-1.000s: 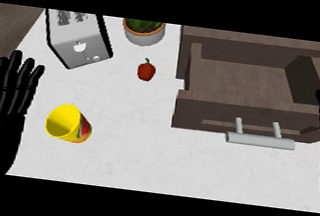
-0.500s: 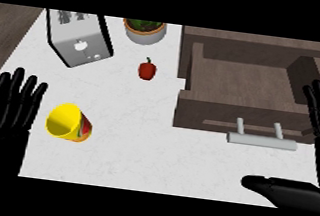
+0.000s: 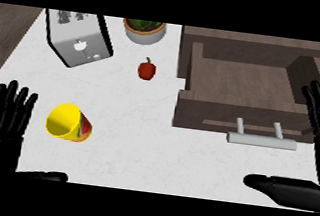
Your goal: Pick up the cup, place it into the drawer and close the drawer
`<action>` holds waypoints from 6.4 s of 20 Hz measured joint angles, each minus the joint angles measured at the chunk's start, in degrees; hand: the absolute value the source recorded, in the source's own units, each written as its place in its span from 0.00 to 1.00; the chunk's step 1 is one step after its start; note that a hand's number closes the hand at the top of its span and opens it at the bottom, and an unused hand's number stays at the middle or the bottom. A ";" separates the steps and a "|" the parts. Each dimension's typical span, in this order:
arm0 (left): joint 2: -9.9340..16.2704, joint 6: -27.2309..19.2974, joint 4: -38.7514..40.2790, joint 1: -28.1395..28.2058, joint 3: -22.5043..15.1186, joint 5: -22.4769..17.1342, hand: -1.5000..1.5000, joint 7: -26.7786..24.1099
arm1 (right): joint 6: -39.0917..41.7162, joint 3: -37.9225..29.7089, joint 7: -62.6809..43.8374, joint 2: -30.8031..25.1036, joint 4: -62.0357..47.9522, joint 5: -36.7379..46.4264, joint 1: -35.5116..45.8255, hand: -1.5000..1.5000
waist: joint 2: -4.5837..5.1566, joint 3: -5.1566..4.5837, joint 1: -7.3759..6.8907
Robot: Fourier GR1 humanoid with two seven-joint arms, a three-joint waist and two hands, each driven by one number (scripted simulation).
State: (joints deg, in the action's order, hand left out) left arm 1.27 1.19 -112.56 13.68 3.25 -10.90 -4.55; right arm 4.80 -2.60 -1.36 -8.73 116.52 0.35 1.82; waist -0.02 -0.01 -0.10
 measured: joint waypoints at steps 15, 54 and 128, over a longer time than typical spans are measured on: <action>2.38 0.60 27.98 -4.01 8.90 3.68 0.00 -15.29 | 1.46 -1.15 1.16 0.59 -0.88 0.15 -0.16 0.00 | 0.03 -0.01 0.17; 12.83 8.05 99.10 -34.67 17.85 3.49 0.00 -53.82 | 5.10 -3.06 2.44 1.60 -3.73 -0.16 1.47 0.00 | 0.28 -0.09 0.88; -1.21 -13.30 65.21 -76.36 -7.20 -3.35 1.00 -12.81 | 7.90 -7.89 4.18 -0.57 -7.21 -2.91 1.19 0.00 | 0.22 0.03 1.63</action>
State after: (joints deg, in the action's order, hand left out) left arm 0.06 -12.11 -47.35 -62.68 -3.95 -14.25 -17.36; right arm 12.70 -10.49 2.82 -9.30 109.31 -2.56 3.01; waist 0.20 0.02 1.53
